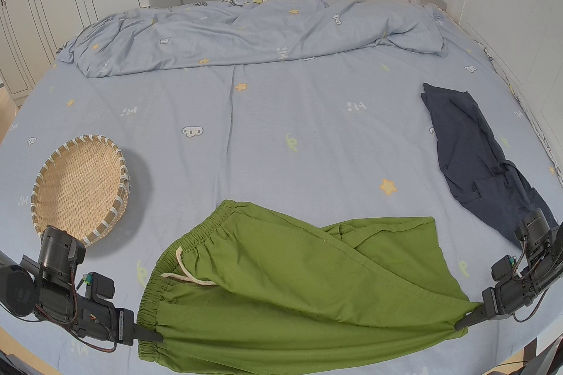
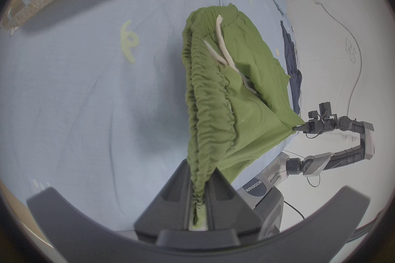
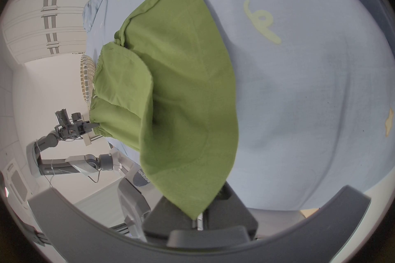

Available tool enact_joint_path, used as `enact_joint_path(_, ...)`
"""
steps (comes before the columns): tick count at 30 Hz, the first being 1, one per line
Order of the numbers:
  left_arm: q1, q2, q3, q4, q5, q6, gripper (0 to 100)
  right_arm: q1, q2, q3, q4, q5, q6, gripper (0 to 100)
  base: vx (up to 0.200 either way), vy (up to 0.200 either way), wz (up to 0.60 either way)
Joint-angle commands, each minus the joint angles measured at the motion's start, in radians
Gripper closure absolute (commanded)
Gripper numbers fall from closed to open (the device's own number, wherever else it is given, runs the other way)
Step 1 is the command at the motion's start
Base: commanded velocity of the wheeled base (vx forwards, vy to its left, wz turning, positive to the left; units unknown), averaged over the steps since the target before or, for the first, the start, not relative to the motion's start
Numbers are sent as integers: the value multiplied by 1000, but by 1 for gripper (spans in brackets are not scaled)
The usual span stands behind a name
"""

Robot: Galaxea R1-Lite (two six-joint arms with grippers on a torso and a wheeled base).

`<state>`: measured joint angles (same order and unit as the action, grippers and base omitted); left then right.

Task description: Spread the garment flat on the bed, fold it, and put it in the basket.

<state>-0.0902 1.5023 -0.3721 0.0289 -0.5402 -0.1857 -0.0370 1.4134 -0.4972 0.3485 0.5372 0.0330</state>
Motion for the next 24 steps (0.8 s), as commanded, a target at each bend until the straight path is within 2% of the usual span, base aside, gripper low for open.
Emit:
enact_joint_path(1,-9,29,13,0,-3,23,100,29,22,68,-68,-23,-1,100,0,0,0)
enact_joint_path(4,-13,29,21,0,-3,34,100,39,48,82,-100,-36,-1,100,0,0,0)
enact_joint_path(5,-14,29,25,0,-1,35,0,39,59,86,-115,-36,-1,100,0,0,0)
enact_joint_path(9,-16,27,32,2,-1,37,0,39,68,88,-123,-36,1,100,0,0,0)
enact_joint_path(10,-23,29,35,2,-3,37,0,40,68,88,-123,-33,2,0,0,0,0)
enact_joint_path(15,-31,22,32,0,-4,35,0,39,52,88,-123,-25,2,0,0,0,0)
enact_joint_path(19,18,-30,-33,2,-1,19,0,8,-123,60,-114,-22,7,0,0,0,0)
enact_joint_path(21,29,-39,-50,3,-1,14,0,3,-146,49,-112,-22,7,0,0,0,0)
enact_joint_path(22,43,-73,-136,14,-1,-24,0,-6,-220,-4,-74,-22,10,0,0,0,0)
enact_joint_path(24,40,-80,-220,25,0,-69,0,-11,-255,-73,-33,-23,8,0,0,0,0)
